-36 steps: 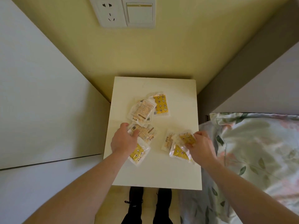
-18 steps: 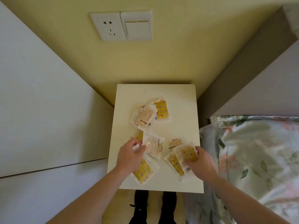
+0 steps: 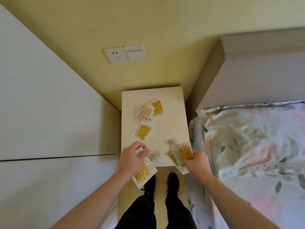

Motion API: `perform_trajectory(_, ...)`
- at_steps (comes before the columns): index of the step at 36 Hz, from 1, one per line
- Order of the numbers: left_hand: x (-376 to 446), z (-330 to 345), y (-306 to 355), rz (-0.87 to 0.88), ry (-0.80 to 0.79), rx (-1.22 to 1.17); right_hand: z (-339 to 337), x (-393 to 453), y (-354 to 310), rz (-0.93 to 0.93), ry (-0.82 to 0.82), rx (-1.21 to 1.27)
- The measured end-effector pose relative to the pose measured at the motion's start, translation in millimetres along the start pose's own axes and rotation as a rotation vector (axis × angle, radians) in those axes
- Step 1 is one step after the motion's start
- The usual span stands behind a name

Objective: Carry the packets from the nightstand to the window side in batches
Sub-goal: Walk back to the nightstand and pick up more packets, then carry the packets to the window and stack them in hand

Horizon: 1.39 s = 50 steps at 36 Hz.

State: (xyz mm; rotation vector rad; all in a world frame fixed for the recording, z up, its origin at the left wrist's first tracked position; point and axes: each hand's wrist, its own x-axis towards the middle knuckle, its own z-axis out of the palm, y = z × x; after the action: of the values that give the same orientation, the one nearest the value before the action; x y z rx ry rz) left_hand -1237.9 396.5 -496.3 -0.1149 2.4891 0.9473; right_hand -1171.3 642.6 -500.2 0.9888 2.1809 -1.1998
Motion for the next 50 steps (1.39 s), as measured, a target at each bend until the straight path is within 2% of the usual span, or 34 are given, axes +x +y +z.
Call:
perform_trajectory(7, -35, -31, 17, 0.15, -0.107, -0.006, -6, -87, -11, 0.03, 0.045, 0.073)
perform_trajectory(14, -56, -50, 25, 0.28, -0.201, -0.007, 4, -164, -13, 0.073, 0.203, 0.262)
perform_trajectory(26, -127, -32, 51, 0.563, -0.388, 0.132, -2, -278, 50, 0.154, 0.439, 0.479)
perform_trajectory(35, -251, 47, 103, 0.955, -0.541, 0.237, -9, -411, 174, 0.287, 0.722, 0.632)
perform_trajectory(44, -438, 135, 103, 1.134, -0.654, 0.237, 10, -576, 332, 0.362, 0.894, 0.689)
perform_trajectory(50, -545, 184, 98, 1.192, -0.735, 0.211, 22, -672, 419, 0.408, 0.974, 0.739)
